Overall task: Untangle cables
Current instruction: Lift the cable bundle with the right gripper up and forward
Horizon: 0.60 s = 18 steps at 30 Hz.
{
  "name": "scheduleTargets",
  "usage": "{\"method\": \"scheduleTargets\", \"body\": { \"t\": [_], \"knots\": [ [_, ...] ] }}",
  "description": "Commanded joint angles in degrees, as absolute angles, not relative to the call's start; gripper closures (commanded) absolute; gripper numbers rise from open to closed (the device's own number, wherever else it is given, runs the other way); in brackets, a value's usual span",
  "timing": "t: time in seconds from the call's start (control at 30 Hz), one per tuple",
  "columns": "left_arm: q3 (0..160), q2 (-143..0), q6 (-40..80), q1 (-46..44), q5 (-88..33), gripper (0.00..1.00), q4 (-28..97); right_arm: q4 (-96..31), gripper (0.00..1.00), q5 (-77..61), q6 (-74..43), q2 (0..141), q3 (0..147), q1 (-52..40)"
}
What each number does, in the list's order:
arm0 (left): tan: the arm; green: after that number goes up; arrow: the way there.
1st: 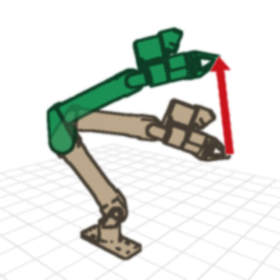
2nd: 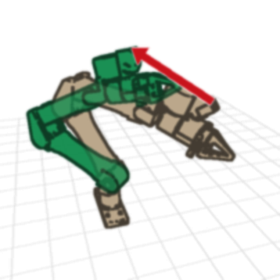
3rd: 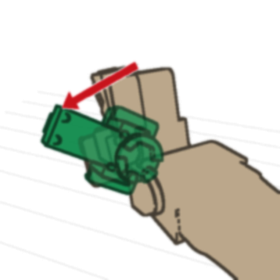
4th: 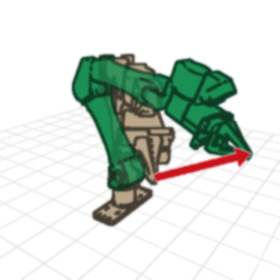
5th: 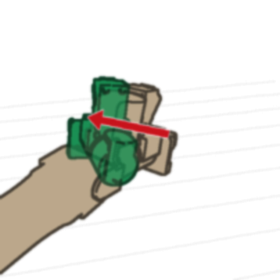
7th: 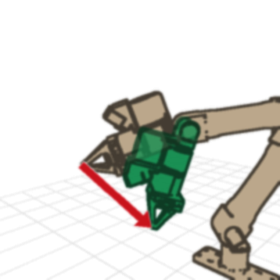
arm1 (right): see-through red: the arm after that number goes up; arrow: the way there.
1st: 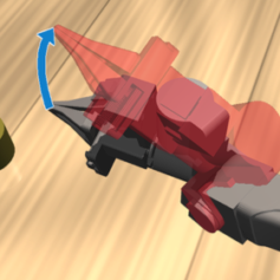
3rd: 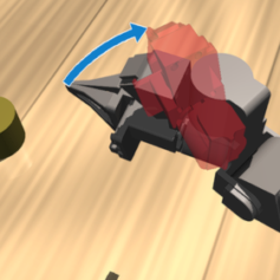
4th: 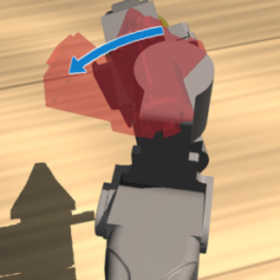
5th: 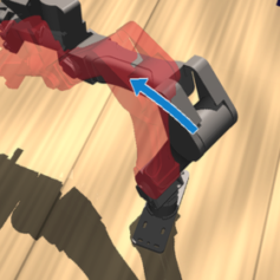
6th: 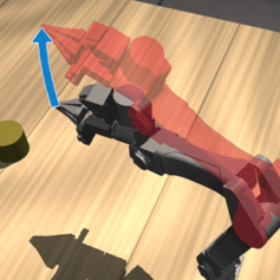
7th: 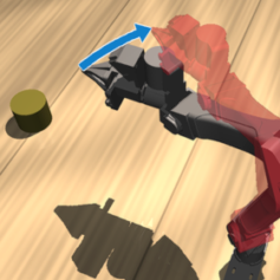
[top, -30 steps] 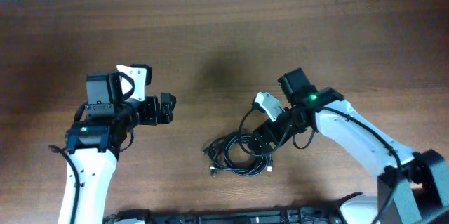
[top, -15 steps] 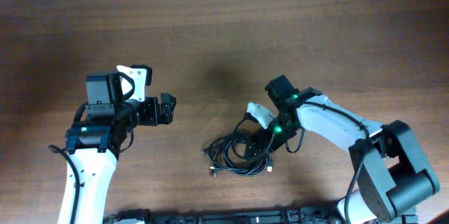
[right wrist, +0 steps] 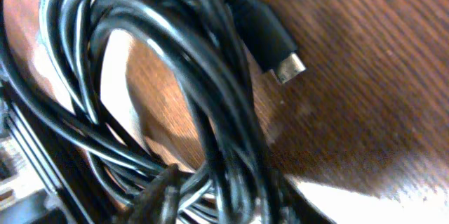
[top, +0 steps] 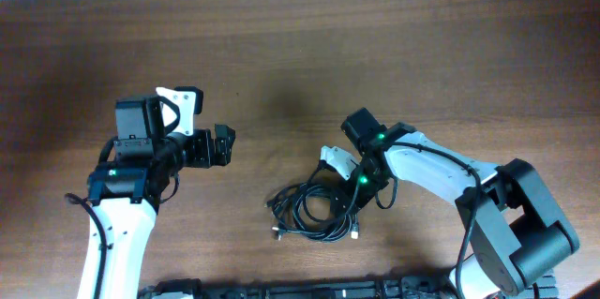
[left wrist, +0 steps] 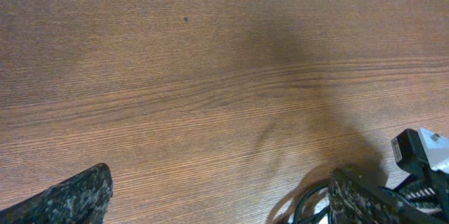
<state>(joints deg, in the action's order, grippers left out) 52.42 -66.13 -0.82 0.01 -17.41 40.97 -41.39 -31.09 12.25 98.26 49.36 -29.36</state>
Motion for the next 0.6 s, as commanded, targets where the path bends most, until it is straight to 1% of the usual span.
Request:
{"method": "scheduleTargets", "body": {
  "t": [0.0, 0.03, 0.07, 0.2, 0.27, 0.37, 0.43, 0.5, 0.57],
  "knots": [
    [53.6, -66.3, -0.4, -0.2, -18.3, 0.01, 41.0, -40.6, 0.86, -29.5, 13.0, 98.8, 48.8, -29.8],
    [53.6, -66.3, -0.4, -0.2, -18.3, 0.01, 41.0, -40.3, 0.94, -29.2, 13.1, 98.8, 48.8, -29.8],
    [53.6, -66.3, -0.4, -0.2, -18.3, 0.01, 41.0, -40.1, 0.96, -28.8, 13.0, 98.8, 48.8, -29.8],
    [53.6, -66.3, -0.4, -0.2, -18.3, 0.01, 41.5, -40.1, 0.96, -28.7, 12.4, 98.8, 48.9, -29.6],
    [53.6, -66.3, -0.4, -0.2, -18.3, 0.01, 41.9, -40.2, 0.96, -25.8, 9.0, 98.7, 49.4, -28.9],
    [53.6, -66.3, -0.5, -0.2, -18.7, 0.02, 41.9, -42.7, 0.96, -24.4, 6.5, 98.7, 54.2, -26.3],
    [53.6, -66.3, -1.8, -0.2, -23.1, 0.01, 42.4, -45.7, 0.96, -24.3, 6.6, 98.7, 58.1, -25.1],
    [53.6, -66.3, -7.2, -0.2, -32.1, 0.01, 42.7, -49.3, 0.96, -22.8, 6.6, 98.7, 63.5, -24.0],
    [53.6, -66.3, -10.9, -0.2, -37.2, 0.01, 42.6, -51.8, 0.96, -20.6, 6.6, 98.6, 68.1, -23.5]
  ]
}}
